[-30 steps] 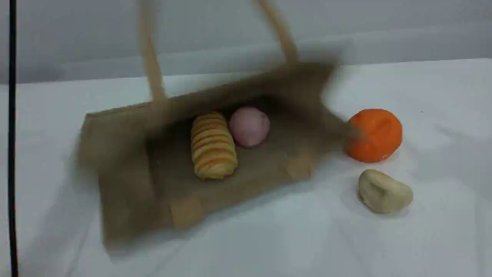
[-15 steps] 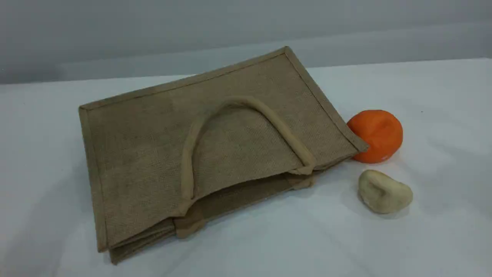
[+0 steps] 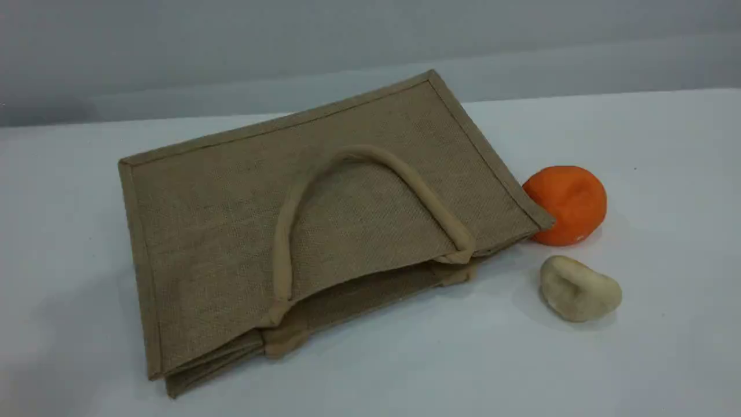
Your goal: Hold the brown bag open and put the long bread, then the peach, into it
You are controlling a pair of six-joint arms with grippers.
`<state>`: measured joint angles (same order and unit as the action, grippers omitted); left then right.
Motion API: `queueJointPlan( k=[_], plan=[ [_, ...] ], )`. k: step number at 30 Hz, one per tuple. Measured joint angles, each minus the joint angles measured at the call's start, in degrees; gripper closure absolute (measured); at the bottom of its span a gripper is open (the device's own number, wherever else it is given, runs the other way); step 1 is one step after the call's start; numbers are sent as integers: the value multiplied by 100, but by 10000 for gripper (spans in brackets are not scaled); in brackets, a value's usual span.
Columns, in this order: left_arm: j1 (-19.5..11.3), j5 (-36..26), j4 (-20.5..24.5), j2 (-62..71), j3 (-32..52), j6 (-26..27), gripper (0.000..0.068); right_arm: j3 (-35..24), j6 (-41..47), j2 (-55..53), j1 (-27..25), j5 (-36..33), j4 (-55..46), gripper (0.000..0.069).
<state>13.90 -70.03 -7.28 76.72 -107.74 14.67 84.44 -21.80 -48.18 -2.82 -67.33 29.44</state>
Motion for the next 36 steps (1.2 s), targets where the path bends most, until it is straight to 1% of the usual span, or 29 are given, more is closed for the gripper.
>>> queueJointPlan(
  k=[3, 6, 12, 17, 20, 24, 31, 33, 36],
  plan=[
    [0, -1, -22, -721, 838, 0, 99, -5, 142, 587, 0, -310, -81, 169],
    [0, -2, -22, -1465, 1623, 0, 99, -118, 294, 1084, 0, -288, -139, 169],
    [0, -1, -78, -2989, 2947, 0, 99, -736, 338, 2033, 0, -284, -139, 169],
    [0, -1, -78, -4266, 3811, -8, 99, -1512, 413, 2858, 0, -265, -158, 169],
    [0, -1, -84, -4976, 4276, -42, 99, -2004, 682, 3303, 0, -265, -280, 169],
    [0, -1, -343, -5842, 4951, -54, 99, -2668, 930, 3835, 0, -265, -455, 169],
    [0, -1, -340, -6977, 6254, -52, 99, -3866, 989, 4451, 0, -258, -1344, 169],
    [0, 1, -350, -7136, 6605, -52, 99, -4218, 1018, 4511, 0, -136, -1605, 169],
    [0, 89, -350, -7184, 7080, -52, 99, -4754, 1018, 4519, 0, 304, -1725, 169]
  ],
)
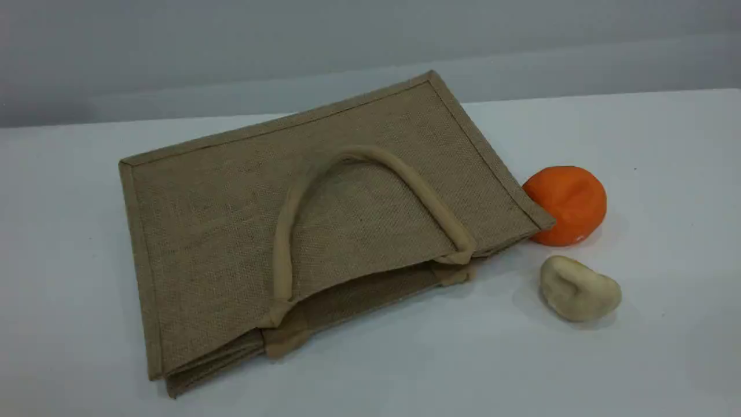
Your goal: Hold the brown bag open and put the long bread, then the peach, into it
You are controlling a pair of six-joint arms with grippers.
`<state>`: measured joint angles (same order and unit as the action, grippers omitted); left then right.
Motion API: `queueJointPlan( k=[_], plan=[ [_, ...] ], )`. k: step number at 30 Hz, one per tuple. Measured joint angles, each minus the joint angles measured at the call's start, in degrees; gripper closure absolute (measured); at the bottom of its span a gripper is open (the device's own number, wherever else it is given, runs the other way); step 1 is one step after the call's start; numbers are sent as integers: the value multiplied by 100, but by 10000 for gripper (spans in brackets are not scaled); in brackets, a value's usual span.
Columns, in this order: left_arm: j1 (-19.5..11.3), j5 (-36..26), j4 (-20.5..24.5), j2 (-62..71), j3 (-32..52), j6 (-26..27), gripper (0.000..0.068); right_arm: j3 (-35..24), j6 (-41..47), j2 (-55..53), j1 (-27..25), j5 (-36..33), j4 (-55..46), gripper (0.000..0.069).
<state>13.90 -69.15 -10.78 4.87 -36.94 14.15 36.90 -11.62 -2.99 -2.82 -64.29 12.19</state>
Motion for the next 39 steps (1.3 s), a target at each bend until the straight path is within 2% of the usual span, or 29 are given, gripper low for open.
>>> queueJointPlan(
  k=[3, 7, 12, 22, 39],
  plan=[
    [0, 441, 7, 5, 388, 4, 99, -439, -39, 0, 0, 272, -214, 169],
    [0, 697, 13, 5, 715, 4, 99, -764, -37, 0, 0, 278, -236, 169],
    [0, 668, 205, 10, 783, -188, 99, -776, -40, 0, 0, 272, -235, 169],
    [0, 753, 975, 10, 802, -1166, 99, -771, -40, 10, 0, 272, -241, 169],
    [0, 727, 975, -18, 802, -1174, 99, -771, -40, 10, 0, 267, -213, 172]
  ],
)
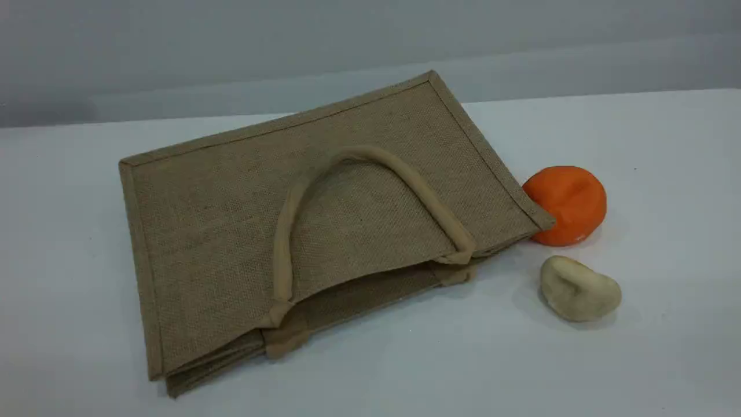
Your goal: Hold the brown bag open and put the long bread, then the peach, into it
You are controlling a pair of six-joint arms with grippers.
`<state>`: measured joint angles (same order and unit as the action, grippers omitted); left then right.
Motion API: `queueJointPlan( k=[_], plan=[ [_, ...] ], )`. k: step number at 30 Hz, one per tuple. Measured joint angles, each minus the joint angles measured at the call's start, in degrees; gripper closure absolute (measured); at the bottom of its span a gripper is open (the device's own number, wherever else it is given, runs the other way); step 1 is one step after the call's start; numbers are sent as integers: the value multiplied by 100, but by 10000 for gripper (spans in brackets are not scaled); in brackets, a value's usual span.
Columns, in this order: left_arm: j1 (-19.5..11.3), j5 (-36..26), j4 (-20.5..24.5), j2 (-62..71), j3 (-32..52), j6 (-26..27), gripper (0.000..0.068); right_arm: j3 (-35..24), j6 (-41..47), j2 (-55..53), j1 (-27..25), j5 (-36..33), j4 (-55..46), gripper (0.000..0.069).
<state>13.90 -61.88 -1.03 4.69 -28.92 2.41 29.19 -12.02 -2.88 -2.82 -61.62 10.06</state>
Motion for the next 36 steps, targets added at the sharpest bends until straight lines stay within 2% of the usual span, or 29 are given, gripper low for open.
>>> queueJointPlan(
  k=[3, 5, 12, 16, 36],
  plan=[
    [-53, 0, -6, -91, 0, 6, 99, 0, 0, 0, 0, 0, 5, 174],
    [-213, 0, -49, -97, 0, 19, 99, 0, 0, 0, 0, 0, 5, 174],
    [-1191, 1, -49, -139, 0, 23, 99, 0, 0, 0, 410, 0, 58, 174],
    [-1517, 1, -49, -412, 0, 23, 99, 0, 0, 74, 521, 0, 73, 174],
    [-1545, 6, -44, -469, 0, 13, 99, 0, 0, 288, 510, -6, 78, 174]
  ],
)
